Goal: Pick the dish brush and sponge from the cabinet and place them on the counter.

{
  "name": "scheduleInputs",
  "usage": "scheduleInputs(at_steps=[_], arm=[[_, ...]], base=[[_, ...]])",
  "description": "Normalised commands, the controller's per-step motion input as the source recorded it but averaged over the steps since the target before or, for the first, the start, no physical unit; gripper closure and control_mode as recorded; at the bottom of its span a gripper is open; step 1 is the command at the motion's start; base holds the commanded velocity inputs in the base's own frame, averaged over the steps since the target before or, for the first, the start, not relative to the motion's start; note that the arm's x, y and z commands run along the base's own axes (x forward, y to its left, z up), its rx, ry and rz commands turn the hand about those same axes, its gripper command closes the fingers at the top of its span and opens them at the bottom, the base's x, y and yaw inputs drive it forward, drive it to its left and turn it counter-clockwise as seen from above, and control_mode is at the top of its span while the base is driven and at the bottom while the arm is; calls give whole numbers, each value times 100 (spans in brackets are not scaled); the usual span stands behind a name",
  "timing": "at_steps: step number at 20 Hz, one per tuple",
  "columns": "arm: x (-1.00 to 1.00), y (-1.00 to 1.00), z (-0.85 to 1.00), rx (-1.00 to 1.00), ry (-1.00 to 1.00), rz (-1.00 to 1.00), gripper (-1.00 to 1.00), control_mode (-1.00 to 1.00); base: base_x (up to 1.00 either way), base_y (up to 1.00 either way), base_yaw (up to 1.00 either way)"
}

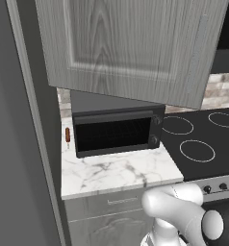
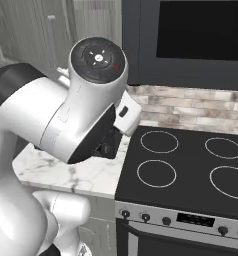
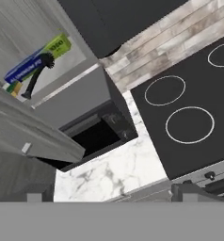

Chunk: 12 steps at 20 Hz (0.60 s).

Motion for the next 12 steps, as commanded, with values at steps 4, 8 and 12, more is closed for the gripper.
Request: scheduleInputs(at_steps=[4, 8, 12], arm=[[61, 16, -20, 1, 2, 0, -100, -100], [62, 13, -4, 10, 6, 0, -100, -100], [34, 2, 0, 17, 8, 2, -100, -100]], base=[[0, 0, 0], [0, 0, 0], [0, 0, 0]])
